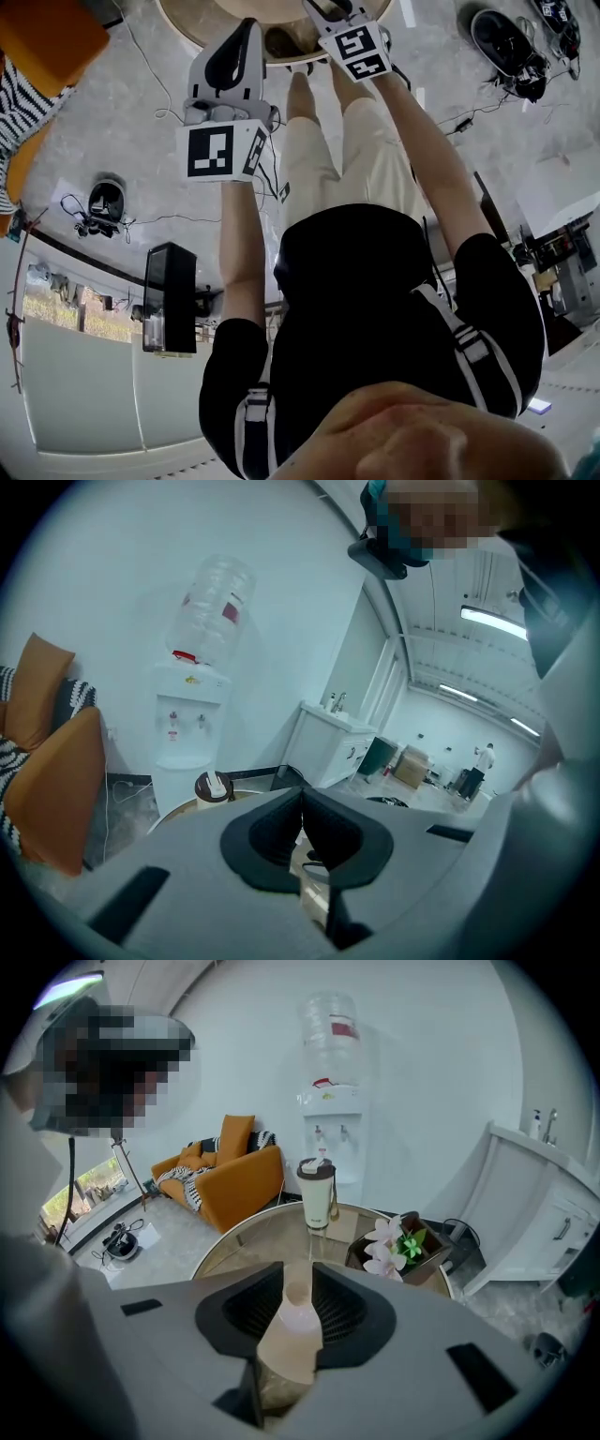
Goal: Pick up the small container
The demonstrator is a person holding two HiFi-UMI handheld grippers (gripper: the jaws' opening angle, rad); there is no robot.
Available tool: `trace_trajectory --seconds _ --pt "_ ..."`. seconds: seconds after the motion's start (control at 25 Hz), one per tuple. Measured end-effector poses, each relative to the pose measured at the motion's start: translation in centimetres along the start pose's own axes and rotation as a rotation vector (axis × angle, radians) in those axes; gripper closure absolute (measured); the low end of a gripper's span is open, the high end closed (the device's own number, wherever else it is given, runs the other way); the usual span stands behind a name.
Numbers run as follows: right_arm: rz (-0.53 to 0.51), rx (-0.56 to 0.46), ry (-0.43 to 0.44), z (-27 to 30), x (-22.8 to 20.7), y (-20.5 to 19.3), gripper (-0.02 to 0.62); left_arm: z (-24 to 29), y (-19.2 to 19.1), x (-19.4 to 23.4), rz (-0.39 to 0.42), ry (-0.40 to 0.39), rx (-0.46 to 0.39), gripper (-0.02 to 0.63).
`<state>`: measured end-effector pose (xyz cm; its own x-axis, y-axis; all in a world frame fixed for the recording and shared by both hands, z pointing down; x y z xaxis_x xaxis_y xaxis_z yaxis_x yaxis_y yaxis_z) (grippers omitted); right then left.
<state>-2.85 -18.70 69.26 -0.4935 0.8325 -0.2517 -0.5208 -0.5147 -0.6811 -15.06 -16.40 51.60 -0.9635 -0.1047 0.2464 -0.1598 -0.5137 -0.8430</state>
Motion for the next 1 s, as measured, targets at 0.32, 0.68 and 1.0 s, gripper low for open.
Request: trace_trajectory --seconds 0.32,0.68,1.0 --pt "0.004 0.048 0.022 4.6 -1.4 -3.5 0.414 0.9 -2.5 0.2 0.001 -0.002 0.041 0.588" --pt "-0.03 0.092 0.024 8.6 -2.2 -5.6 0.416 2.0 -6.4 0.0 -0.054 -0.031 0.099 0.588" --pt "-0.038 0.113 0.004 10.1 -3.1 -6.6 0.429 2.5 -6.9 0.3 -0.049 -0.026 0.108 0.588"
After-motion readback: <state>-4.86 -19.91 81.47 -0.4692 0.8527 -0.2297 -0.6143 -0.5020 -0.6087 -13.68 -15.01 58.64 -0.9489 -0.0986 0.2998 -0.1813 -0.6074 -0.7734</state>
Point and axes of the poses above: the fingertips, and each gripper's own axes: z forward along the fingers, x to its left, y out of its top, the point moved 3 cm from there along -z, backward along the fingers, and after that the axes turned 13 degrees about y, right-handed, at the moved point
